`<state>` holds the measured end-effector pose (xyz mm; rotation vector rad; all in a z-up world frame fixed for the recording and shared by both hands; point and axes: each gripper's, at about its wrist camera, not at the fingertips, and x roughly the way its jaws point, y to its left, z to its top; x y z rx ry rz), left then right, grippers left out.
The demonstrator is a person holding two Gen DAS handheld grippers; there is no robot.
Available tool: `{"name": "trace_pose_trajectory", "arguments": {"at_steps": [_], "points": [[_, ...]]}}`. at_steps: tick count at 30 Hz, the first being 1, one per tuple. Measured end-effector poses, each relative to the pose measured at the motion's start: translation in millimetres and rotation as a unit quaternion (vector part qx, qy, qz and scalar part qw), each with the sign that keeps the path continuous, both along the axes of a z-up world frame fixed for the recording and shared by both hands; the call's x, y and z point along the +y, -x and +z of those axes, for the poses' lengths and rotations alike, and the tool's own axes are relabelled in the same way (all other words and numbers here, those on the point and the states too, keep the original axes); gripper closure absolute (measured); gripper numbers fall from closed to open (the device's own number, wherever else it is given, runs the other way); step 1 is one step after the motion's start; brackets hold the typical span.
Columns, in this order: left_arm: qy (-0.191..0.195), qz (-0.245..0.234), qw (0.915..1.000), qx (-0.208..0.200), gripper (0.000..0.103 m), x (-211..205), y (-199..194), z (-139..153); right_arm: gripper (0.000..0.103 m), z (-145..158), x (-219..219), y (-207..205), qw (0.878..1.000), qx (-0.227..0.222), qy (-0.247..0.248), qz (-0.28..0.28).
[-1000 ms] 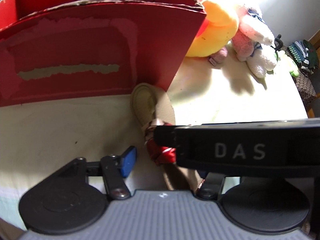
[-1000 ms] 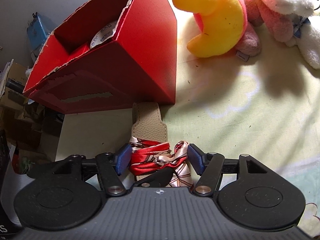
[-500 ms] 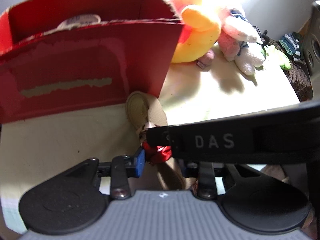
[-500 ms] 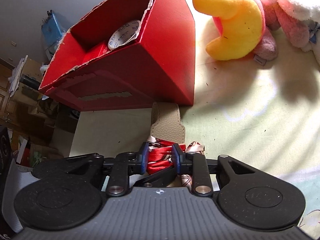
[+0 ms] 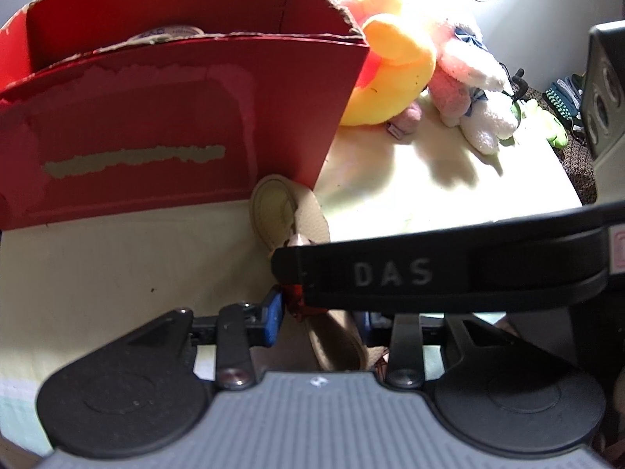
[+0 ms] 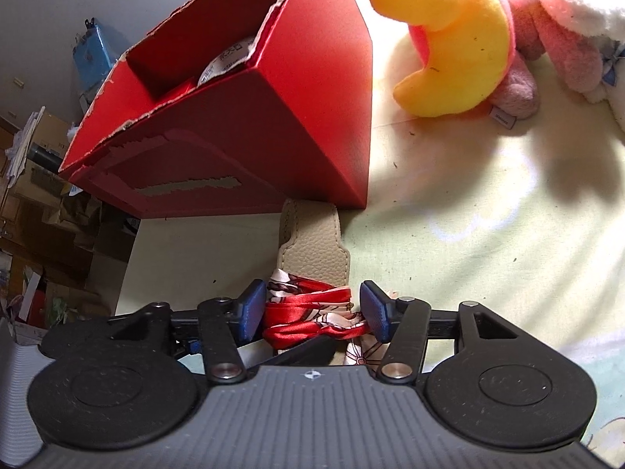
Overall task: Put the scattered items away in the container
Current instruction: 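Lift the strap up with the right gripper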
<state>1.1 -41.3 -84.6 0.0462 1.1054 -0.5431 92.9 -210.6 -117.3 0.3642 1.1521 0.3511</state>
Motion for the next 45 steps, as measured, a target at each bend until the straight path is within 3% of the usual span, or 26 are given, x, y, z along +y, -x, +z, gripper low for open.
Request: {"name": "trace_pose_trajectory", "arguments": {"at_steps": [6, 8, 13, 20, 31, 38, 45], "points": [[0.004, -0.002, 1.0, -0.003, 0.067, 2.8, 2.1, 0.6, 0.058, 2.7, -0.3, 2.1, 1.0, 0.0, -0.005, 0.002], [-0.002, -0.009, 0.9999, -0.008, 0.069, 0.8, 4.7, 2.7, 0.067, 5.9, -0.8, 4.5, 1.0, -0.003, -0.009, 0.003], [-0.014, -0.022, 0.9993, -0.027, 0.074, -0.5, 12.0, 12.5, 0.076, 14.8, -1.1, 9.5, 1.0, -0.01, -0.019, 0.008], [-0.017, -0.028, 0.9973, -0.066, 0.075, 7.3, 24.9, 38.9, 0.077, 41.2, -1.5, 16.9, 0.998, -0.031, -0.044, 0.014], [0.01, -0.01, 0.9908, -0.135, 0.076, 32.2, 37.2, 107.2, 0.077, 105.2, 5.4, 21.7, 0.991, -0.098, -0.086, 0.04], [0.027, -0.007, 0.9836, -0.178, 0.076, 44.3, 18.3, 144.9, 0.077, 137.1, 15.3, 3.1, 0.984, -0.145, -0.097, 0.037], [0.041, -0.023, 0.9784, -0.201, 0.076, 45.3, -19.2, 158.4, 0.077, 151.3, 23.7, -23.8, 0.982, -0.17, -0.079, 0.014]]}}
